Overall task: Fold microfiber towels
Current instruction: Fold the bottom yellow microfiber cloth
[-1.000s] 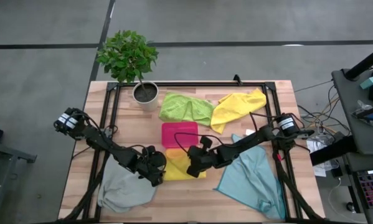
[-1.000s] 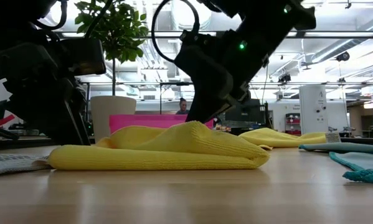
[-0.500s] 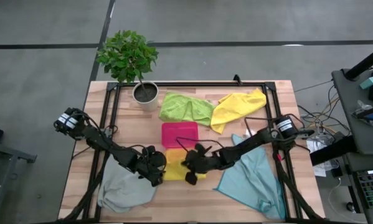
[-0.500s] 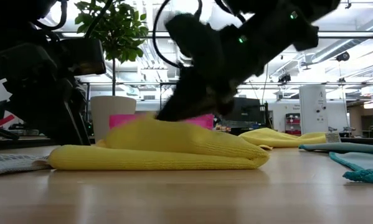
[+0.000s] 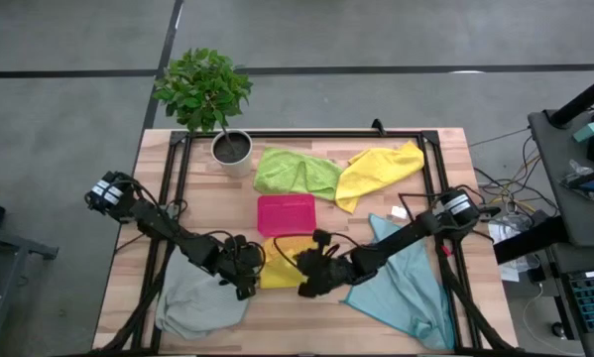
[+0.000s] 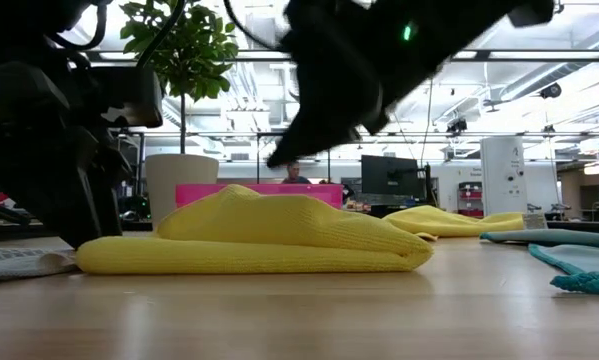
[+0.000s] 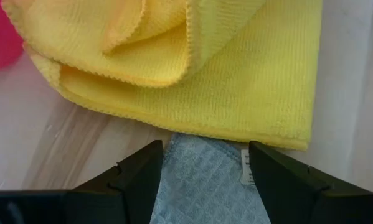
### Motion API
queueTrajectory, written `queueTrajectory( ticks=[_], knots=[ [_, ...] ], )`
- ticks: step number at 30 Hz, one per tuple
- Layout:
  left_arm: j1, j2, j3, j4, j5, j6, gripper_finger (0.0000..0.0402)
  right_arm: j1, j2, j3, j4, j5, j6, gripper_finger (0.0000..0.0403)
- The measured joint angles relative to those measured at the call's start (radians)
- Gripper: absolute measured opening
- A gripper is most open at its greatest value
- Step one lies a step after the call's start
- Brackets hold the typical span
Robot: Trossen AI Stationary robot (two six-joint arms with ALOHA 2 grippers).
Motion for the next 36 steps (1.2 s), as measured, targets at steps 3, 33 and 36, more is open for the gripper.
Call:
queueTrajectory(
  ticks=[3,33,36],
  knots=[
    [0.000,-0.001,0.000,0.000,0.000,0.001,0.0224,-0.025,0.013,-0.003,-0.043,-0.002,0.041,0.0008],
    [-0.001,-0.081,0.014,-0.037,0.117,0.029,0.0224,0.033,0.091,0.135,-0.017,-0.138,-0.138,0.0009],
    [-0.001,-0.122,0.014,-0.045,0.116,0.032,0.0224,0.050,0.058,0.132,-0.081,-0.094,-0.139,0.0009]
  ],
)
